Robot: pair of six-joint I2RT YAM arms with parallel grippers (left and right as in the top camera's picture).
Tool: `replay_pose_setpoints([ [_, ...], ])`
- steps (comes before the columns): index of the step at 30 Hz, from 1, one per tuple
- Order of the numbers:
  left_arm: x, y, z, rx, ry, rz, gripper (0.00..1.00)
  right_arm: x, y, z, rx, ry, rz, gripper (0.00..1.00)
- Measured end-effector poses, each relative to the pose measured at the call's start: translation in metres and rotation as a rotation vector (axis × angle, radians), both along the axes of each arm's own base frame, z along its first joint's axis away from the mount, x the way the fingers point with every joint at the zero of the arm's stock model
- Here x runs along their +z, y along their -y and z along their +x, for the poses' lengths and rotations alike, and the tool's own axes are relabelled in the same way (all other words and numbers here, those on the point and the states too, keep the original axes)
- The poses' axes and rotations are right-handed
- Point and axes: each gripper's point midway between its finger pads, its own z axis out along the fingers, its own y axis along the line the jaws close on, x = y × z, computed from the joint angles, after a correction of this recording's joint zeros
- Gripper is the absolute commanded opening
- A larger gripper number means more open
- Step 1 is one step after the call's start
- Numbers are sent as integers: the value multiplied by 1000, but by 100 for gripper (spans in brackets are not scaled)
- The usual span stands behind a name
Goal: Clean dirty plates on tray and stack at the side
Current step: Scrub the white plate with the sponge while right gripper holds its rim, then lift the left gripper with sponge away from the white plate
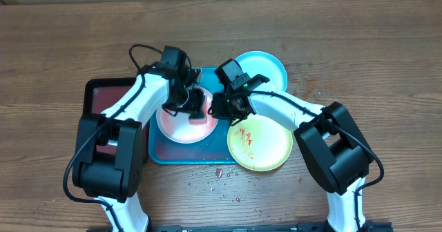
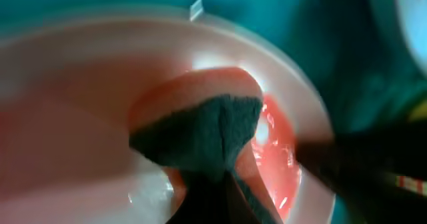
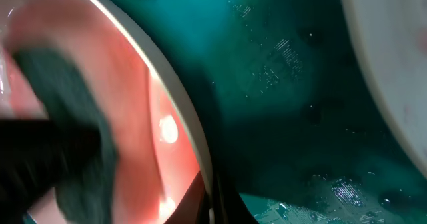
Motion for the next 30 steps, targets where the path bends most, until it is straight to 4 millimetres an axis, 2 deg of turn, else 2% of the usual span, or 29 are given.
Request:
replay_pose_setpoints([
  [2, -2, -11, 11, 124, 20, 62, 4, 0, 0, 0, -2, 0, 1, 4],
  [4, -3, -20, 13, 200, 15, 106, 4, 0, 0, 0, -2, -1, 0, 4],
  [9, 13, -47, 6, 320, -51, 236, 4, 0, 0, 0, -3, -1, -2, 4],
  [12, 47, -61, 7, 360, -94, 289, 4, 0, 1, 0, -4, 1, -4, 4],
  [17, 135, -72, 34, 409, -3, 276, 4, 0, 1, 0, -4, -2, -6, 4],
  [19, 167, -75, 32, 401, 21, 278, 4, 0, 3, -3, -3, -15, -16, 4],
  [22, 194, -78, 25, 368, 41, 285, 4, 4, 12, -11, 3, -36, -62, 4],
  [26, 201, -84, 12, 337, 13, 326, 5, 15, 26, -20, 5, -10, -161, 4],
  [30, 198, -94, -4, 330, -52, 354, 4, 59, 28, -26, 23, 136, -234, 4],
])
